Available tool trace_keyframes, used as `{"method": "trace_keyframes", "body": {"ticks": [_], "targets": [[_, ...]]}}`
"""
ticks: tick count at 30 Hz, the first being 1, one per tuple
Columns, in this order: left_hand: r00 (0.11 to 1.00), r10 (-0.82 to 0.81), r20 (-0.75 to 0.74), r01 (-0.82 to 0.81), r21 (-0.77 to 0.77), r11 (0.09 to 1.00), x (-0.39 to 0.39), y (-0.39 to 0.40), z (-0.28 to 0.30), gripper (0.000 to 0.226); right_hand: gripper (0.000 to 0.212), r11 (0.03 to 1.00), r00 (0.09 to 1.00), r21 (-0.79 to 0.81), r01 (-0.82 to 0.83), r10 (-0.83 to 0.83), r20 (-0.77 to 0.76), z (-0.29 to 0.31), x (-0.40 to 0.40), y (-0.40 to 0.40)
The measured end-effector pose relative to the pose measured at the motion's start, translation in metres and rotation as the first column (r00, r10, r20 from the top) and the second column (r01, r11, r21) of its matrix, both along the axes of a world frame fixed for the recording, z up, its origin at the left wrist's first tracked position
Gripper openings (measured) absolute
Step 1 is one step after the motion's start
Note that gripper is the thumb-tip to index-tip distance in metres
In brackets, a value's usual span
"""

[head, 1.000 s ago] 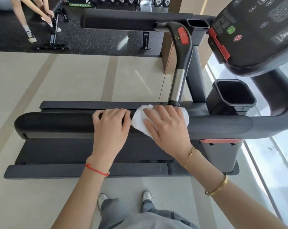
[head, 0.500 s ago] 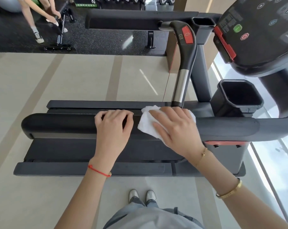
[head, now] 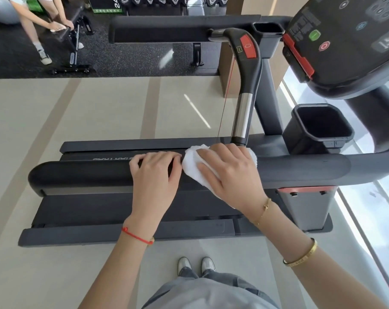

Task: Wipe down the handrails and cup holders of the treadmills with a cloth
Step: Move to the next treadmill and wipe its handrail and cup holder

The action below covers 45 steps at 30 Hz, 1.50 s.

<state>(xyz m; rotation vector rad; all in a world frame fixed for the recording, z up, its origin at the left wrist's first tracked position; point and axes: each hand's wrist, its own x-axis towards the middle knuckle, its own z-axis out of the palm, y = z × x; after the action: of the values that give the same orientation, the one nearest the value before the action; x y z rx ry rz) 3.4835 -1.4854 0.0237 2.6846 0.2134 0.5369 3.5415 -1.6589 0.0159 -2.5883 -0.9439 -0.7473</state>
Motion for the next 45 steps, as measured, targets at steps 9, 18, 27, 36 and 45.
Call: {"method": "trace_keyframes", "body": {"ticks": [9, 18, 27, 36, 45], "targets": [[0.995, -0.094, 0.041, 0.098, -0.081, 0.992, 0.011, -0.041, 0.008, 0.019, 0.021, 0.992, 0.987, 0.031, 0.121, -0.124, 0.101, -0.002, 0.015, -0.082], [0.987, -0.158, 0.041, 0.162, -0.134, 0.978, 0.037, -0.134, 0.009, 0.018, 0.021, 0.991, 0.985, 0.044, 0.126, -0.131, 0.111, 0.0, 0.035, -0.181], [0.989, -0.141, 0.043, 0.146, -0.165, 0.975, 0.067, -0.205, 0.015, 0.018, 0.03, 0.989, 0.984, 0.03, -0.145, 0.147, -0.097, 0.018, 0.057, -0.26], [0.993, -0.106, -0.044, 0.093, -0.237, 0.967, 0.116, -0.24, 0.026, 0.028, 0.034, 0.992, 0.993, 0.098, -0.084, 0.092, -0.078, 0.073, 0.147, -0.252], [0.978, -0.12, -0.173, 0.089, -0.176, 0.98, 0.147, -0.246, 0.023, 0.042, 0.044, 0.908, 0.918, -0.327, -0.261, 0.129, -0.374, 0.044, 0.215, -0.237]]}}
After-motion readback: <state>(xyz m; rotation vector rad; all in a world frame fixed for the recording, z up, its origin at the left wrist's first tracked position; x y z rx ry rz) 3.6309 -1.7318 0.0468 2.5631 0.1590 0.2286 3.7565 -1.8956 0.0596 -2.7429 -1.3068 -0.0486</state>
